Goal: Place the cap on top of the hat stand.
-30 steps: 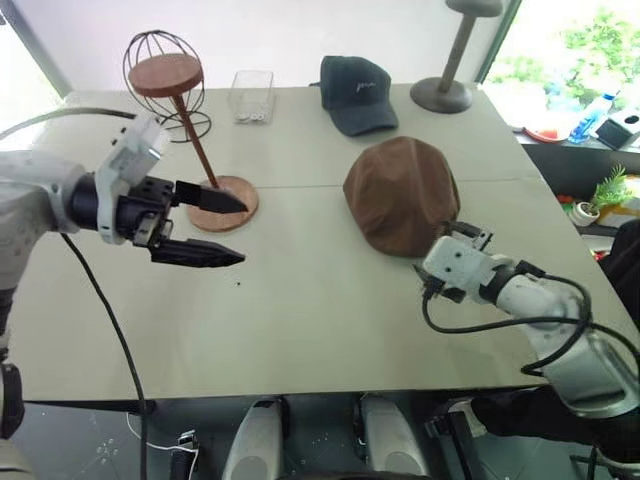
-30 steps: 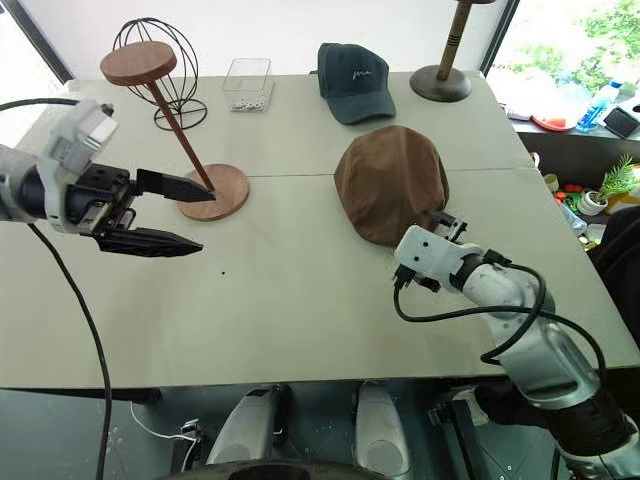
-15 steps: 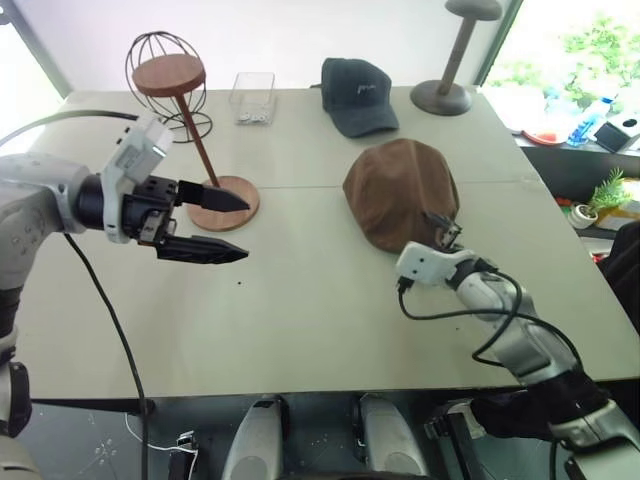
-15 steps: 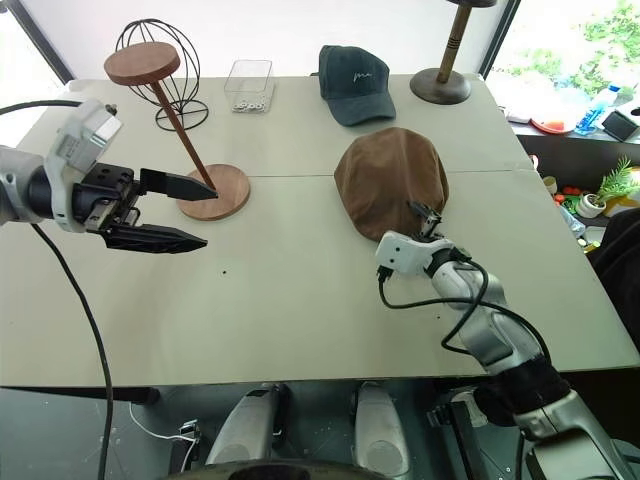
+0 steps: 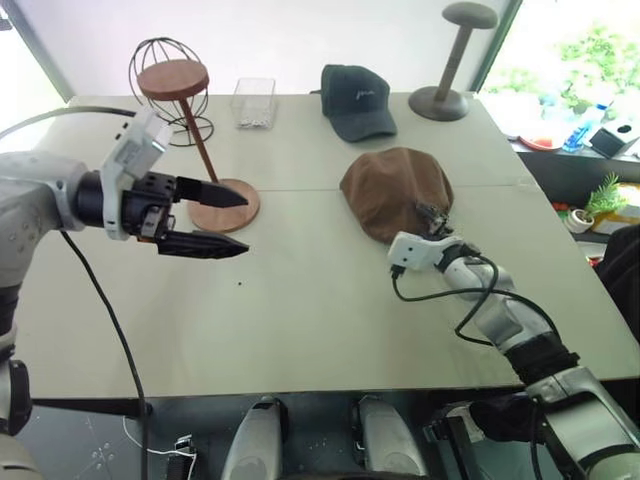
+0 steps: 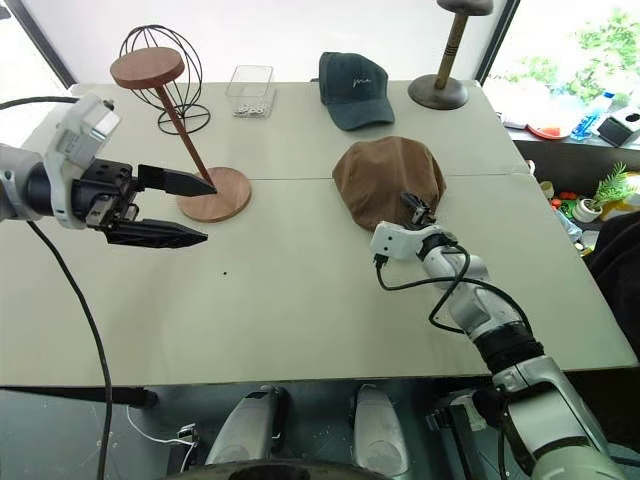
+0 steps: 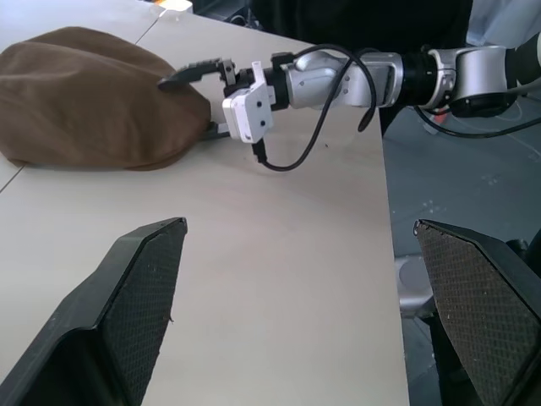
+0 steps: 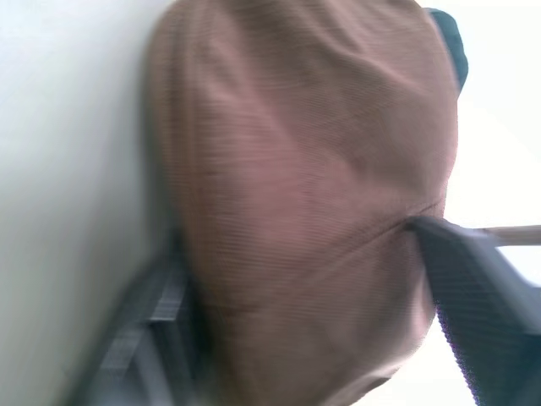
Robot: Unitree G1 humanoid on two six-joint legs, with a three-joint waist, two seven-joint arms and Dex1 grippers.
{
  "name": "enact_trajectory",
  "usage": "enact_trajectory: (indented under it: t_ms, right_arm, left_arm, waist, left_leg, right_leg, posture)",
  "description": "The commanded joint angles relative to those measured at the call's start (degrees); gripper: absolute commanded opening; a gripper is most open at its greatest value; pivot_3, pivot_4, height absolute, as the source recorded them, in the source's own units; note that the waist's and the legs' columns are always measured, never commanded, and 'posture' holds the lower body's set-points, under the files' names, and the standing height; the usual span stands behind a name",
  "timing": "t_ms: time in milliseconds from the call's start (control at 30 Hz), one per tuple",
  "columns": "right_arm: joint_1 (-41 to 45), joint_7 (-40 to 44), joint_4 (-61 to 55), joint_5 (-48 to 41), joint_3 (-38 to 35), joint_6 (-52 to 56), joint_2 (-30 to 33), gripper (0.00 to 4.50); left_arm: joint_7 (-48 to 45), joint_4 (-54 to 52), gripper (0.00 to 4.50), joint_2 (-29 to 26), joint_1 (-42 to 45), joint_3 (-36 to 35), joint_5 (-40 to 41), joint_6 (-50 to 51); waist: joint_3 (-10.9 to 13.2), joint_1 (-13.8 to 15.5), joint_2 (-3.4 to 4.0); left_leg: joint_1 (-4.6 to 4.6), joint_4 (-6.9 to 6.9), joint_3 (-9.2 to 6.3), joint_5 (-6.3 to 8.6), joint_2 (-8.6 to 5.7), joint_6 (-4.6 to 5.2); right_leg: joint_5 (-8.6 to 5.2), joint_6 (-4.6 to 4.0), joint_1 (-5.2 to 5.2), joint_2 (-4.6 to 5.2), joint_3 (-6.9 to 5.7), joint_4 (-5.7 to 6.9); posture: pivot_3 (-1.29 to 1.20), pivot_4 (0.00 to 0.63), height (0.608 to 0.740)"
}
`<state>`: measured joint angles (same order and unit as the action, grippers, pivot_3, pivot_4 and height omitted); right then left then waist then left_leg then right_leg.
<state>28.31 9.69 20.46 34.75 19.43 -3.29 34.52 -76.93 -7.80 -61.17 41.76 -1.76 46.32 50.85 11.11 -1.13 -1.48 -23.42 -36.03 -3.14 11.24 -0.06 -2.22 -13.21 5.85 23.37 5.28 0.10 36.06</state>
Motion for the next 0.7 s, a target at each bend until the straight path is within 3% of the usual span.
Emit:
enact_trajectory:
  t_ms: [33,100,133,200,533,700]
  right_arm:
    - [0.68,0.88,2.78,-0.1,-0.06,-0.2,-0.65,1.52]
    - [0.72,1.17,2.23,-0.12,-0.35,-0.24,-0.59,0.6]
    - [0.68,1.3,2.04,-0.15,-0.46,-0.36,-0.52,0.6]
    - [0.17,2.96,-0.18,-1.27,-1.39,-0.31,-0.21,0.05]
    - [3.38,10.13,-10.86,-4.04,-7.15,2.62,2.52,0.01]
    - [18.02,15.01,-12.55,-7.57,-9.67,1.09,3.85,0.01]
  left_arm:
    - [0.46,-0.38,4.5,-0.37,1.81,-2.71,0.42,0.13]
    - [0.73,-0.4,4.5,-0.29,1.79,-2.89,0.51,0.24]
    - [0.82,-0.41,4.5,-0.28,1.77,-2.95,0.57,0.27]
    - [1.39,-0.54,4.5,-0.28,1.39,-3.56,0.9,0.5]
    - [8.4,-3.4,4.5,-0.52,-4.0,-13.47,4.88,4.11]
    - [18.33,-7.42,4.5,0.07,-11.29,-27.89,7.12,6.92]
  waist:
    - [0.0,0.02,0.01]
    - [0.0,-0.04,0.01]
    - [0.0,-0.04,0.0]
    - [0.01,-0.01,0.01]
    - [0.09,-0.07,0.07]
    - [0.38,-1.37,0.34]
  left_leg:
    - [-0.01,0.0,0.0,0.0,-0.01,0.0]
    - [-0.01,0.02,0.0,0.0,-0.01,0.0]
    - [-0.01,0.04,-0.01,0.0,-0.01,0.0]
    - [-0.01,0.07,-0.06,0.0,0.0,0.0]
    - [-0.03,0.16,-0.07,0.0,0.0,0.0]
    - [-0.08,0.2,-0.02,0.0,0.0,0.0]
  right_leg:
    - [0.0,0.0,0.0,0.01,0.0,0.0]
    - [0.0,0.0,0.01,0.0,0.0,0.0]
    - [-0.01,0.01,0.01,0.0,0.0,0.0]
    - [-0.01,0.01,0.01,-0.02,-0.02,0.0]
    - [-0.04,0.04,0.09,-0.02,-0.02,-0.01]
    - [-0.03,0.03,0.21,0.0,0.01,0.02]
  posture:
    - [0.0,0.15,0.74]
    - [0.0,0.15,0.74]
    - [0.0,0.15,0.74]
    - [0.0,0.15,0.74]
    - [0.0,0.15,0.74]
    - [0.0,0.15,0.74]
